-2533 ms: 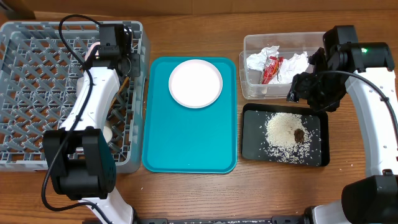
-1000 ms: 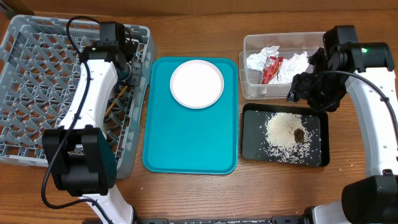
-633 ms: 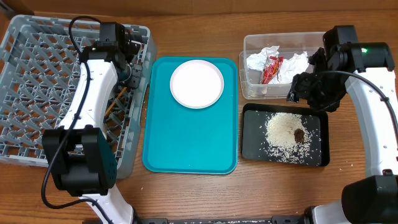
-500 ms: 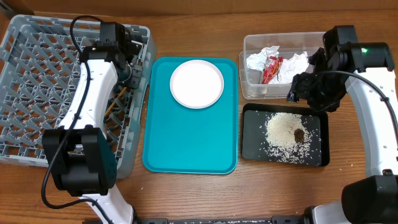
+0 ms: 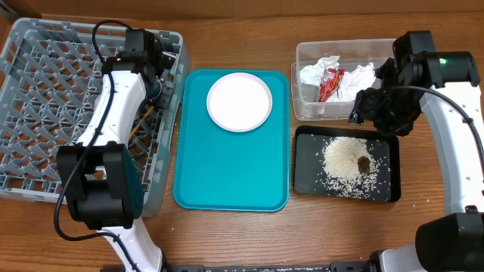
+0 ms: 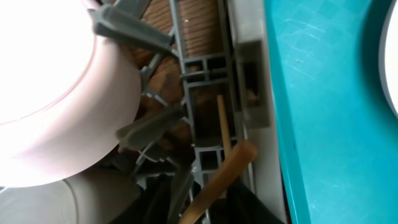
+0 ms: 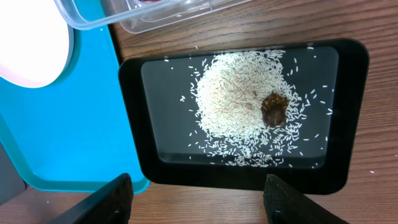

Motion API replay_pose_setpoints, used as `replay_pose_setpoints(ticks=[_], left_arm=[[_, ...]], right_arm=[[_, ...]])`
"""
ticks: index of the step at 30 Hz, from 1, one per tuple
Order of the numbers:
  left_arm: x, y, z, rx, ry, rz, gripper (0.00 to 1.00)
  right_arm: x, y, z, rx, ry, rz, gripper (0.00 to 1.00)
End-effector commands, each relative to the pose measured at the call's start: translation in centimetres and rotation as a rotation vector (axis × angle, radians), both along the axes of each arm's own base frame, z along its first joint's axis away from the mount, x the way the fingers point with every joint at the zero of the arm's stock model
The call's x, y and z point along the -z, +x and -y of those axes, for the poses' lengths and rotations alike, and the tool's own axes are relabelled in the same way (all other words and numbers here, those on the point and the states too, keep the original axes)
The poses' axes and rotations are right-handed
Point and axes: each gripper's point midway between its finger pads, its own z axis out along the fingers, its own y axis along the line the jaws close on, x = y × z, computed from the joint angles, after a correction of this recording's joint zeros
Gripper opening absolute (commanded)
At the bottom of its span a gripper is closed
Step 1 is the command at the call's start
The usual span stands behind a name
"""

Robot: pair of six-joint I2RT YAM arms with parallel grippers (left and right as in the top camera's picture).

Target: Sort waste into correct bins and load items into the dishwasher

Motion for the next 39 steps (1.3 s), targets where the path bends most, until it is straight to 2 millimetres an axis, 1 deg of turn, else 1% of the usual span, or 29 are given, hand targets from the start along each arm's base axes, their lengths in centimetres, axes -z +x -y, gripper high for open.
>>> replay_pose_setpoints(ticks=[1,2,5,7,10,13,17,18,22,25,31,35,39], left_arm=[[0.8,0.0,0.7,0.040,-0.024,-0.017,0.24],[0.8,0.0,0.8,0.041,-0.030,-0.017,0.21],[0.8,0.0,0.9,0.043,-0.036,-0.017,0.06],[0.8,0.1,0.9,0.042,-0.035,-0.015,0.04],[0.6,0.1,0.9,0.041,-0.034,-0.011,0.04],[-0.2,0.5,0.9,0.034,-0.035,0.001,0.04],[-2.4,0.9,0.8,0.035,-0.033,0.011,0.04],[-3.4,1.0,0.9,0.035,-0.033,0.013,0.04],[-5.3,1.1,0.9,0.035,-0.033,0.023,0.04],[-6.4,0.8,0.9,0.023,-0.040,0.016,0.04],[-9.8,1.0,1.1,-0.020,-0.068,0.049,0.04],[-11.5,0.7,2.3,0.003,-0.133,0.053,0.04],[-12.1,0.6,2.6,-0.021,-0.168,0.058,0.04]], right_arm=[[-1.2,0.2,-0.1,-0.002,0.002,0.041,0.69],[-1.2,0.2,-0.1,-0.002,0.002,0.041,0.69],[-1.2,0.1,-0.1,-0.002,0.001,0.038,0.69],[-1.2,0.1,-0.1,-0.002,0.001,0.038,0.69],[-1.2,0.1,-0.1,-0.002,0.001,0.038,0.69],[-1.2,0.1,-0.1,-0.002,0.001,0.037,0.69],[-1.2,0.0,-0.1,-0.002,0.001,0.034,0.69],[-1.2,0.0,-0.1,-0.002,0.001,0.034,0.69],[-1.2,0.0,-0.1,-0.003,0.001,0.034,0.69],[-1.2,0.0,-0.1,-0.003,0.001,0.034,0.69],[-1.2,0.0,-0.1,-0.003,0.001,0.034,0.69],[-1.2,0.0,-0.1,-0.002,0.001,0.034,0.69],[-1.2,0.0,-0.1,-0.003,0.001,0.034,0.69]])
